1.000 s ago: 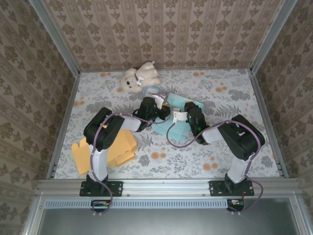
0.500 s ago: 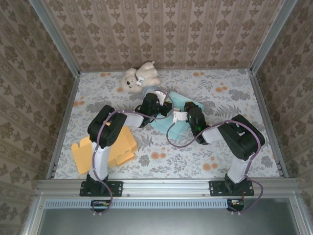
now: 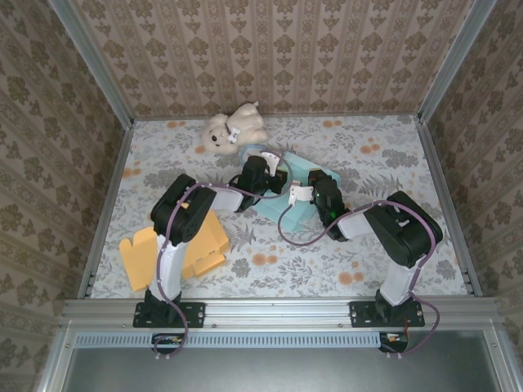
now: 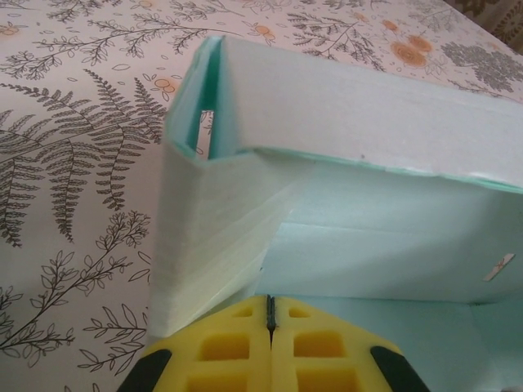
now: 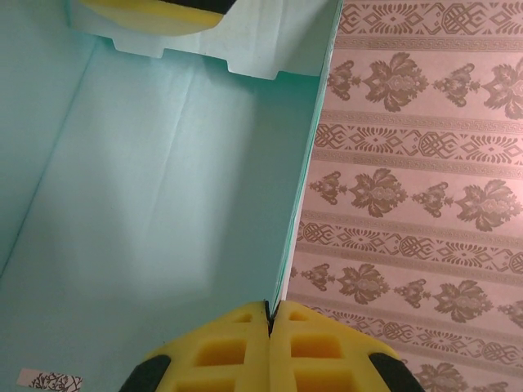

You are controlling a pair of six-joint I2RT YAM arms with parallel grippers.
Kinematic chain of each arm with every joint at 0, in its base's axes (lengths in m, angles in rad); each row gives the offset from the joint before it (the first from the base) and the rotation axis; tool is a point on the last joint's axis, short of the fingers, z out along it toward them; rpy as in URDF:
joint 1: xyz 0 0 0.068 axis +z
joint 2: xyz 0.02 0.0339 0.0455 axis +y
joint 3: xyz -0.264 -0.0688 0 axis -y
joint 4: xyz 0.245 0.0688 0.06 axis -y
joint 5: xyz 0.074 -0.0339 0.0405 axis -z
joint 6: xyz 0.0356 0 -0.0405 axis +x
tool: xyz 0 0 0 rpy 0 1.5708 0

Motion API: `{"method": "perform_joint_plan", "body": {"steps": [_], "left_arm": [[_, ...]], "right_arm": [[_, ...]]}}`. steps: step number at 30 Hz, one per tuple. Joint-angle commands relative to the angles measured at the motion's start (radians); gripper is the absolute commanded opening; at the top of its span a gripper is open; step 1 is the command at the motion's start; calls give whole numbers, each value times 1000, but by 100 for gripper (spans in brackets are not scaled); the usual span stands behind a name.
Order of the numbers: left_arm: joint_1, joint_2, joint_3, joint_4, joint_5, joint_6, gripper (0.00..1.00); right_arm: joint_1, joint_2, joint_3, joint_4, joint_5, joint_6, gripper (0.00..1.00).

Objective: Fold the paper box

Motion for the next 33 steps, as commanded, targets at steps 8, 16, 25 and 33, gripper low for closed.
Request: {"method": "perform_joint_plan", "body": {"steps": [8,16,25,33], "left_arm": [[-9,-24,-18,13,6,-31,6],[165,-167,-240,183,359,-57,14],[260,-92,-227,360,639,-135,31],[218,-2,-52,131,561,-43,37]], "right_arm": [[20,23,-34,-216,-88,56,0],[17,2,-28,-249,-102,73,0],[15,-5,-23,-270,-111,84,0],[15,-4,-21,-274,-117,87,0]]}}
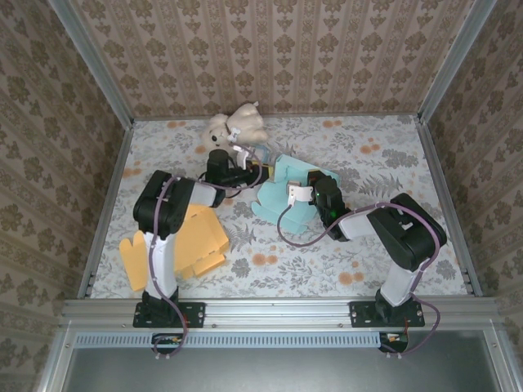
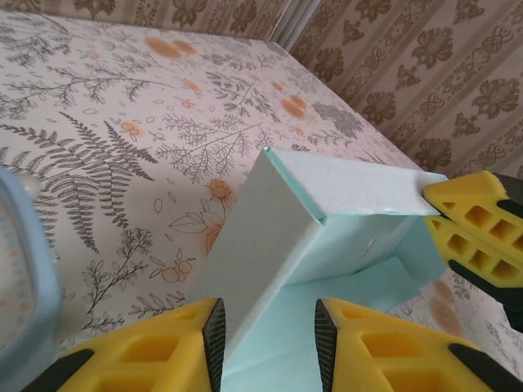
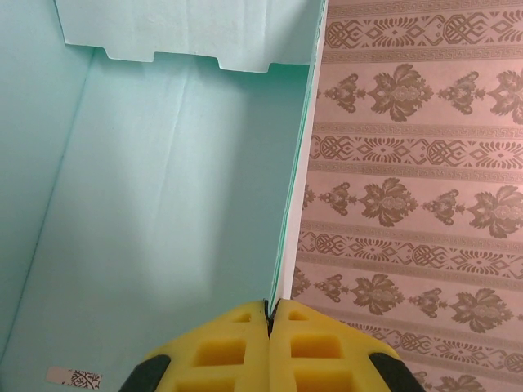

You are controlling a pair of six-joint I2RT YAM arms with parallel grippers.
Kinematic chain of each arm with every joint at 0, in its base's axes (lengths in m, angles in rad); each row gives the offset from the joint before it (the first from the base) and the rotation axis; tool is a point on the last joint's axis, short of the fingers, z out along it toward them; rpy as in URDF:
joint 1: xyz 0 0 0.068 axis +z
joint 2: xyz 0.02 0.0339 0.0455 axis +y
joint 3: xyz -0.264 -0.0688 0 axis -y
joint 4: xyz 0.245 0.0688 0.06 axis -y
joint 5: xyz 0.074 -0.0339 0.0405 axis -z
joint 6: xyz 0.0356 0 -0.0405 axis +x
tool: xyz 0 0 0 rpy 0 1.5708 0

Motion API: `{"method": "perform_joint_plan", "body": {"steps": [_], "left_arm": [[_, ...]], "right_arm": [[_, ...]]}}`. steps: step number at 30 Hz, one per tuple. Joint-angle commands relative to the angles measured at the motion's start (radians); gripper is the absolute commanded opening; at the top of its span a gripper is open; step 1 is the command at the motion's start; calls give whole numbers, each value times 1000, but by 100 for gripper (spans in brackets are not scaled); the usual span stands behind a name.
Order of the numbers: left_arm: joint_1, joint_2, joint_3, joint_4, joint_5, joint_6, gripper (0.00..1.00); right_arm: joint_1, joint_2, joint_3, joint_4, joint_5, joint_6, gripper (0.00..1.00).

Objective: Fold the paper box

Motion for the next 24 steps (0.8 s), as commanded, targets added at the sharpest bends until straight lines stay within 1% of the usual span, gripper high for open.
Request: {"method": "perform_joint_plan", "body": {"steps": [1,3,5,7,11,13,16,20,22,24], "left_arm": [[-57,25,69,-149,-52,88,37],[-82,36,120,-255,-144,147,37],[-96,48,165,-333,-184,180,37],[-104,56,185,-359,-188,187,35],[-128,57,204,-405,-274,193,28],[-150,54,204,-408,-316,209,27],[-188,48,190,-383,-404,218,22],[-228,49,171,-313,-530,177,17],[-248,50,168,-303,-619,157,9],[-271,44,149,-281,-717,147,3]], "right_arm": [[11,30,-22,-215,-81,31,0],[11,30,-21,-215,-84,31,0],[11,30,-21,-218,-84,31,0],[12,32,-21,-221,-86,34,0],[13,31,-20,-220,-90,37,0],[14,27,-21,-223,-93,41,0],[20,12,-19,-235,-104,55,0],[23,1,-18,-260,-111,73,0],[23,0,-18,-257,-106,77,0],[23,-4,-18,-259,-105,87,0]]}}
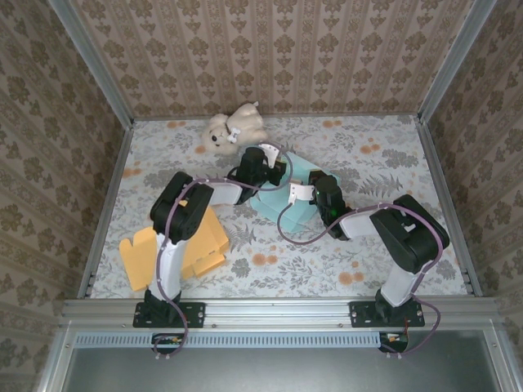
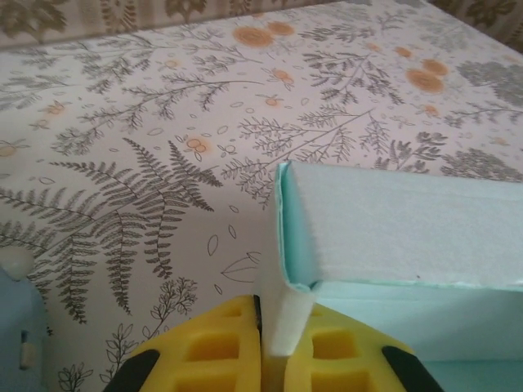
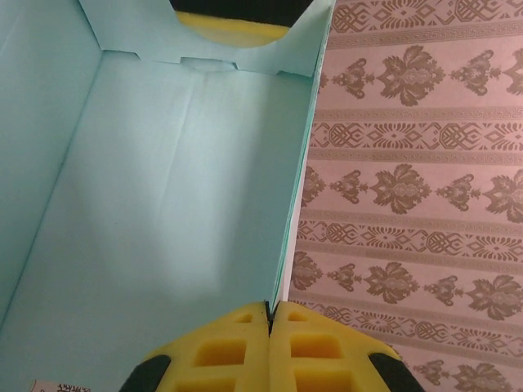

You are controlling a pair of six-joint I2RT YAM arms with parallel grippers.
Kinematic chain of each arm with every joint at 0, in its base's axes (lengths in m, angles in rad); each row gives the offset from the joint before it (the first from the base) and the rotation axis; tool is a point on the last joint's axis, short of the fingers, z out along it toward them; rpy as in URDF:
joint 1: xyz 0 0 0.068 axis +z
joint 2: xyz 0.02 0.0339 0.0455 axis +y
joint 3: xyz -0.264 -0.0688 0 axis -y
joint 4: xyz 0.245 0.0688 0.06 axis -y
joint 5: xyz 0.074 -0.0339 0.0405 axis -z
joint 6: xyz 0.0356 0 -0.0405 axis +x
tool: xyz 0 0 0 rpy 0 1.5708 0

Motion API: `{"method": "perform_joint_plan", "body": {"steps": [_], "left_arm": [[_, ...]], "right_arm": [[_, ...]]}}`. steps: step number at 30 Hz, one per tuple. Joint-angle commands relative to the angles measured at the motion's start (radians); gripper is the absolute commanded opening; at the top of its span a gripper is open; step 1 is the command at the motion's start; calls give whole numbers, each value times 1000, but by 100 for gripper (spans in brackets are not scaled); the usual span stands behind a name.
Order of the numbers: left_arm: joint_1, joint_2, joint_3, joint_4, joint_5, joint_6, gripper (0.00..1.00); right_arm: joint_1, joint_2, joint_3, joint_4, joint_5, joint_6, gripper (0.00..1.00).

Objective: Fold the paper box

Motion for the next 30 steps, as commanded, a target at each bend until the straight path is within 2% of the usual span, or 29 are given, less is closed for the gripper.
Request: {"method": "perform_joint_plan", "body": {"steps": [1,5,9,11,13,15,17,20,24,30], "left_arm": [[-64,2,-42,-5,-176,-63,0],[-83,-32,-90,-33,-433,-140,0],[-81,-45,-97,-77,-505,-143,0],[-77,-46,-100,-77,-488,-131,0],[-68,-50,-121,-30,-382,-102,2],[-59,-60,-142,21,-255,-73,11],[-53,-71,-155,34,-180,-47,20],[-42,-75,-168,32,-143,-35,26],[-31,-52,-178,33,-126,-56,29],[-34,-51,-181,47,-203,-93,28]], "right_arm": [[24,20,-27,-198,-118,36,0],[24,7,-26,-200,-115,49,0],[19,-11,-20,-222,-120,67,0],[17,-15,-18,-229,-125,76,0],[18,-17,-19,-233,-127,81,0],[17,-16,-19,-237,-132,82,0],[17,-17,-19,-241,-134,82,0],[17,-24,-19,-249,-140,85,0],[18,-31,-18,-256,-148,92,0],[20,-29,-19,-261,-162,100,0]]}}
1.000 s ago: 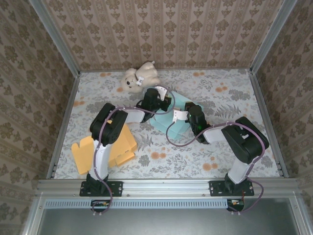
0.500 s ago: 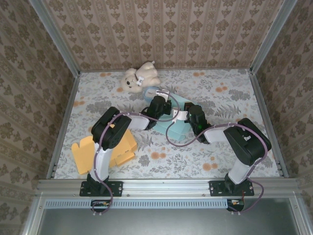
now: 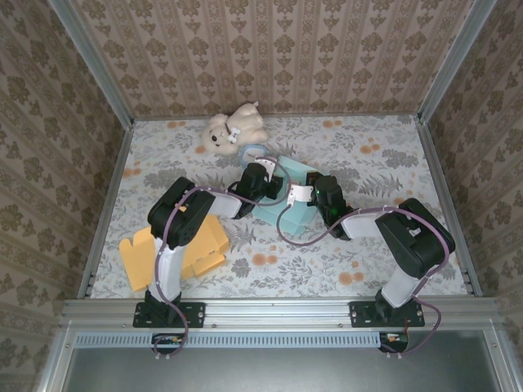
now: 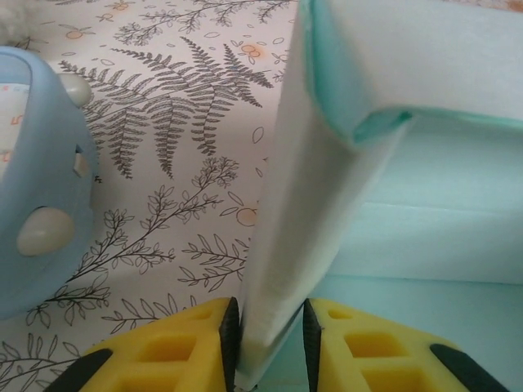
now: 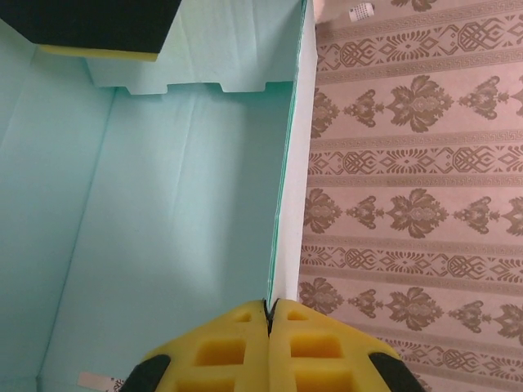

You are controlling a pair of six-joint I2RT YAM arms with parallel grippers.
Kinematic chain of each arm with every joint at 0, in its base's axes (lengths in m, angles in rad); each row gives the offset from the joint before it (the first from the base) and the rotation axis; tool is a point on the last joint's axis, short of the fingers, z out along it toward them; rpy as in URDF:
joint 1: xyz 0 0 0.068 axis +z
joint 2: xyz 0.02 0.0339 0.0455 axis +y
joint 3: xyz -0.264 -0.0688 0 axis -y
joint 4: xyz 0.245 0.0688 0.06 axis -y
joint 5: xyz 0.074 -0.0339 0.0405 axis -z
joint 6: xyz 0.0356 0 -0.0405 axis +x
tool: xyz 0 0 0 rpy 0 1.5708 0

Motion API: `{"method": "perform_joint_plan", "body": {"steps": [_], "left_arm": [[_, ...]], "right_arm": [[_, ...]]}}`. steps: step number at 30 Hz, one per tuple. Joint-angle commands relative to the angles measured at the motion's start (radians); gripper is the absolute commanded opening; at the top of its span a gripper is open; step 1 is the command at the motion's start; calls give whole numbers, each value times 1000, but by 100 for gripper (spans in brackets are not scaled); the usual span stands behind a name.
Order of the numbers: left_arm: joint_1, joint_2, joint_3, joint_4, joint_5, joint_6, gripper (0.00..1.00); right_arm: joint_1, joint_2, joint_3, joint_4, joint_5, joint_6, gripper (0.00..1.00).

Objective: Fold the paper box

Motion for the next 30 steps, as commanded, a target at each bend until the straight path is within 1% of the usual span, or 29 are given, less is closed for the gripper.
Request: {"method": "perform_joint_plan", "body": {"steps": [1,4,7,8,10,11,14,15,16,19,23,27,29,30], "left_arm": [[6,13,4,8,-34,-37,27],[-3,36,44,-14,-29,-49,25],[-22,47,56,-4,-44,-44,22],[-27,46,51,8,-59,-43,17],[-31,40,31,32,-95,-47,3],[-32,34,15,50,-124,-54,0],[-43,5,-24,35,-312,-83,0],[-47,-5,-36,27,-356,-88,0],[-48,-13,-43,29,-372,-89,0],[-44,-26,-61,39,-351,-73,0],[-44,-29,-76,85,-233,-27,0],[-44,-54,-110,138,-153,-12,16],[-44,-74,-119,147,-133,-6,22],[-44,-84,-126,152,-121,0,23]], "right_arm": [[17,19,-22,-181,-81,36,0],[16,7,-23,-204,-109,50,0],[15,-21,-14,-270,-154,78,0],[16,-27,-11,-289,-164,85,0],[15,-34,-8,-307,-169,95,0],[15,-36,-7,-313,-168,96,0],[18,-40,-4,-316,-152,98,0],[18,-43,-4,-318,-148,98,0],[18,-46,-4,-318,-146,98,0],[18,-52,-3,-324,-144,103,0],[18,-53,-6,-328,-148,114,0],[21,-46,-7,-326,-146,114,0],[21,-46,-6,-323,-146,113,0],[21,-43,-7,-323,-146,113,0]]}}
